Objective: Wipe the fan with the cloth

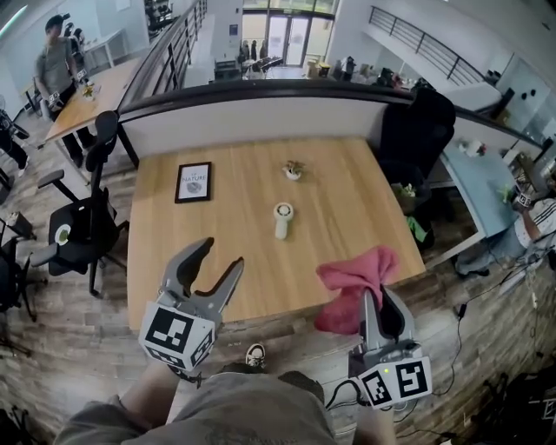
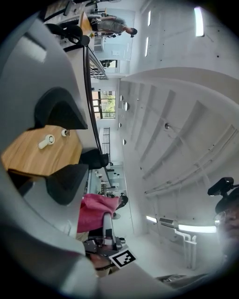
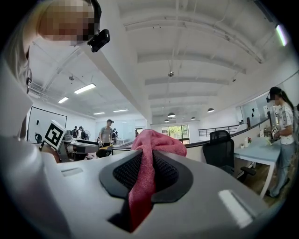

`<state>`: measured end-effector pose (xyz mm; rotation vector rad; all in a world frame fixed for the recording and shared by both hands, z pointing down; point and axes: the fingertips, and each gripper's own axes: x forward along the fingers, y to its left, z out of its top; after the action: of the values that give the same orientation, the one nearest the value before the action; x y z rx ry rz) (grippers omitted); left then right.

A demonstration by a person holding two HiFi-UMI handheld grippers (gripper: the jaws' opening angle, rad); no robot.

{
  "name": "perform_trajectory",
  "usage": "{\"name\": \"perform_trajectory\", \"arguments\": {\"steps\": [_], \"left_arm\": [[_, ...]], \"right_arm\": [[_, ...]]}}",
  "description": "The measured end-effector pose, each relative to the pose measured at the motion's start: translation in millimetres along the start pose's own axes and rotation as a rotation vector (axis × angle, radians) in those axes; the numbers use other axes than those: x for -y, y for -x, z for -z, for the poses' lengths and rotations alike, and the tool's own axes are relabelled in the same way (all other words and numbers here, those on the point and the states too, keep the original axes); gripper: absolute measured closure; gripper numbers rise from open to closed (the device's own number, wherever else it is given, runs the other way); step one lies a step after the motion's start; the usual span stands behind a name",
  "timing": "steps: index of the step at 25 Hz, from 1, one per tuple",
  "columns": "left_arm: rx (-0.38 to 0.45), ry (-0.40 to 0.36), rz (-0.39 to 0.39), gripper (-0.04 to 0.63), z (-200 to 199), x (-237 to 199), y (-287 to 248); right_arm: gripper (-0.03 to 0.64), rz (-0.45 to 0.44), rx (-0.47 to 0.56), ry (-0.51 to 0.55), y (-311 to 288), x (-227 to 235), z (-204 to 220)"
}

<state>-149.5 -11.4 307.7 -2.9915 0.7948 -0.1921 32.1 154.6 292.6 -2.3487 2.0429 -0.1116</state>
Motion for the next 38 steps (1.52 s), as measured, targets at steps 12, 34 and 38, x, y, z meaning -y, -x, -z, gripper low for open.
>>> {"name": "perform_trajectory", "arguments": {"steps": [12, 34, 38], "left_arm": [[-0.032, 0.057, -0.077, 0.380, 19, -39, -64], [-0.123, 0.108, -0.430, 0.379, 16, -41, -182], [-0.139, 0.114, -0.466, 0.379, 19, -35, -192]], "right_arm": [[0.549, -0.069, -0.065, -0.017, -90, 35, 21], [0.549, -0.499, -0.132, 0.008, -256, 136, 15], [0.549, -0.545, -0.138, 0.009, -267, 147, 18]]}}
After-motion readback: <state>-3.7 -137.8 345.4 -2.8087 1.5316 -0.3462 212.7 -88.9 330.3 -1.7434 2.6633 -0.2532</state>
